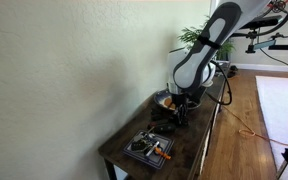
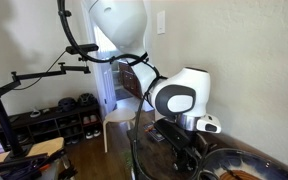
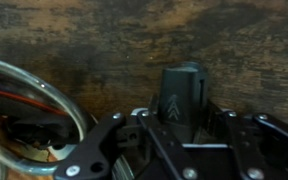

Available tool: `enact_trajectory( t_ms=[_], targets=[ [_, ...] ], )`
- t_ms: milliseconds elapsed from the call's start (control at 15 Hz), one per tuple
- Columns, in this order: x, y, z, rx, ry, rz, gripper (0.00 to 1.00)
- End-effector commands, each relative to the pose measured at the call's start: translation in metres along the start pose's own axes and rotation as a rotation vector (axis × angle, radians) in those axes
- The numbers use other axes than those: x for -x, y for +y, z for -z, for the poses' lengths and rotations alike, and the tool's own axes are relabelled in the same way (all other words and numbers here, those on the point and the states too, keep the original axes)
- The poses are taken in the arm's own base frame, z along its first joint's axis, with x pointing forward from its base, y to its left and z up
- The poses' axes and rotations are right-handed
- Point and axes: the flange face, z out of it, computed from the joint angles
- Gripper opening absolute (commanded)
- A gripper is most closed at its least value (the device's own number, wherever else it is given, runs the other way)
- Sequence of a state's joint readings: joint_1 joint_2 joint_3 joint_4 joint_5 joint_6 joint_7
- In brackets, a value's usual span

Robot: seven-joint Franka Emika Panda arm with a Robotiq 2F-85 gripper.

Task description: Place one black flashlight on the tray on the right

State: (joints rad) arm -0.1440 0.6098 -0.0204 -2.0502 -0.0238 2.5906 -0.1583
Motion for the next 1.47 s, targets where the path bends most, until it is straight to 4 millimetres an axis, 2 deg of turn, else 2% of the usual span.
enact_trajectory(
  t_ms=[0,467,733,1000,1267,1400],
  targets=[
    [0.010,-0.002,0.007,-0.016,0.007,0.018,0.15],
    [0.020,-0.013,0.025,-0.007,0.015,0.049,0.15],
    [0.026,-0.014,0.045,0.006,0.026,0.042,0.15],
    [0.027,-0.005,0.072,0.026,0.053,0.024,0.15],
    [0.022,0.014,0.095,0.055,0.082,0.000,0.15],
    [0.019,0.026,0.100,0.064,0.089,-0.015,0.15]
  ],
)
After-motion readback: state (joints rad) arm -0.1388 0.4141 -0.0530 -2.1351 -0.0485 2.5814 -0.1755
